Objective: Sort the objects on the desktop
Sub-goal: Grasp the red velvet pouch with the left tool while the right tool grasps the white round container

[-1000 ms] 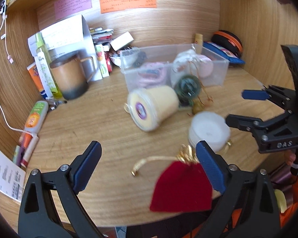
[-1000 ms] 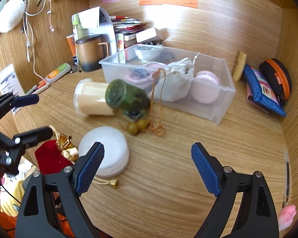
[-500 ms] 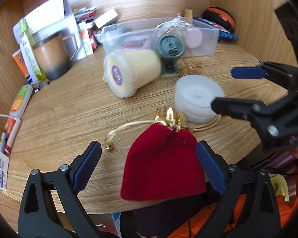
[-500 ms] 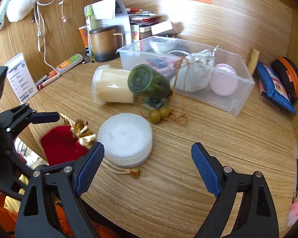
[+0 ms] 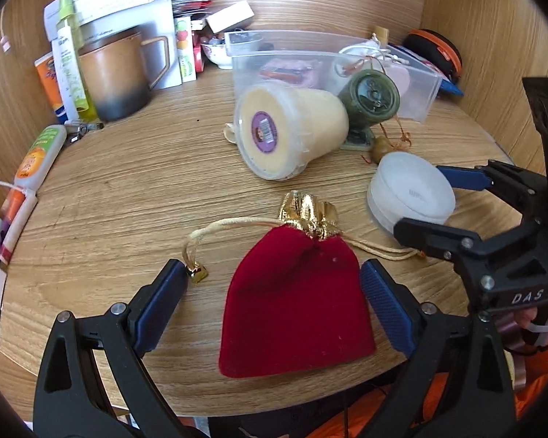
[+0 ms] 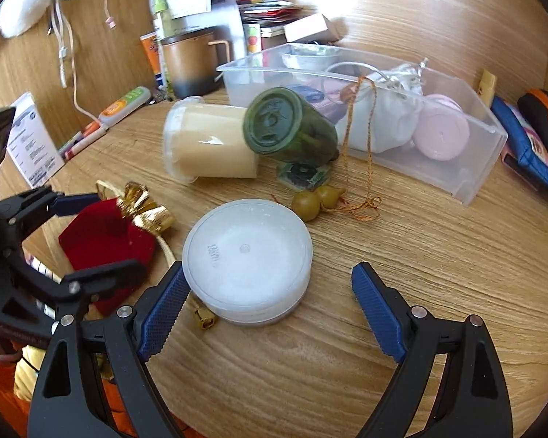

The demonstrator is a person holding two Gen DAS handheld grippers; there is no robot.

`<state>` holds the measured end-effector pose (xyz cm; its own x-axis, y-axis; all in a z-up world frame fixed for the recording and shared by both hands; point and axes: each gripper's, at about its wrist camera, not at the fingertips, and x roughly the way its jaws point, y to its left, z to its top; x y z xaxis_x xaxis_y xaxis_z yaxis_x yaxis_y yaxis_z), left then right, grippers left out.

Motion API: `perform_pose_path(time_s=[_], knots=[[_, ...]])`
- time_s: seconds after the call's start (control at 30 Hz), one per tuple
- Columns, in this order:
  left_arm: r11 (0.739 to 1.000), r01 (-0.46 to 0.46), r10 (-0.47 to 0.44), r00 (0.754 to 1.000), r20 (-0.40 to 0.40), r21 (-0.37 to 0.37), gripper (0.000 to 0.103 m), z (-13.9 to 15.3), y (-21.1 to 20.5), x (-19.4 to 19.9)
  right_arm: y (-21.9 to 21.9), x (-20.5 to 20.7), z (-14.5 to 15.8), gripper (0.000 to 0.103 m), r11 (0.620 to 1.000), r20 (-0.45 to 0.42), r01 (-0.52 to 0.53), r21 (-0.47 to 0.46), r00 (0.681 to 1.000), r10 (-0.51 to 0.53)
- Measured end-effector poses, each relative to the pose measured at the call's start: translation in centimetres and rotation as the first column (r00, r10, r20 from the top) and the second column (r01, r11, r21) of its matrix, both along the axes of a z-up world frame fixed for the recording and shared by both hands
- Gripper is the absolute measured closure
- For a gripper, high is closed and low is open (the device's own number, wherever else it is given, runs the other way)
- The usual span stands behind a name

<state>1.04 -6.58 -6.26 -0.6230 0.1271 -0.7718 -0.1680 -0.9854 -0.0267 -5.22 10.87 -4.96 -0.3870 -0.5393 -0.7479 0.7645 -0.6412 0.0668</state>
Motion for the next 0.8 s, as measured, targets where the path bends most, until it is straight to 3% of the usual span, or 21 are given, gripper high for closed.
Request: perform_pose_path(time_s=[0.13, 0.23, 0.37, 0.43, 0.67, 0.8], knots=[[1.0, 0.006, -0.006, 1.0, -0.01, -0.01, 0.006, -0.1, 0.4, -0.4, 0.0, -0.1, -0.1, 0.018, 1.0, -0.005, 0.012, -0.009, 1.0, -0.012], [1.0, -0.008, 0.008, 1.0, -0.016, -0.018, 0.006, -0.1, 0.6, -0.9, 0.3, -0.2, 0.0, 0.024, 1.0, -0.008, 0.015, -0.021, 1.0, -0.016], [0.999, -0.035, 0.035, 0.999, -0.029, -0.021, 0.006, -0.1, 0.6, -1.4, 0.3, -0.2, 0.1, 0.04, 0.999, -0.01, 0.004, -0.035, 1.0, -0.004], [0.999, -0.048, 0.047, 0.998, -0.034, -0.017, 0.007, -0.2, 0.5, -1.6, 0.3, -0.3, 0.1, 0.04, 0.999, -0.017, 0.006, -0.032, 1.0, -0.007], [0.999, -0.036, 0.035, 0.998, -0.057, -0.008, 0.041, 0.3, 0.7, -1.8, 0.8, -0.6, 0.2, 0.04, 0.999, -0.008, 0.007, -0.041, 1.0, -0.007], [1.0, -0.023, 0.022, 0.998, -0.062, -0.008, 0.053, 0.3, 0.9, -1.9, 1.6, -0.5, 0.7, 0.04, 0.998, -0.015, 0.015, -0.064, 1.0, -0.016]])
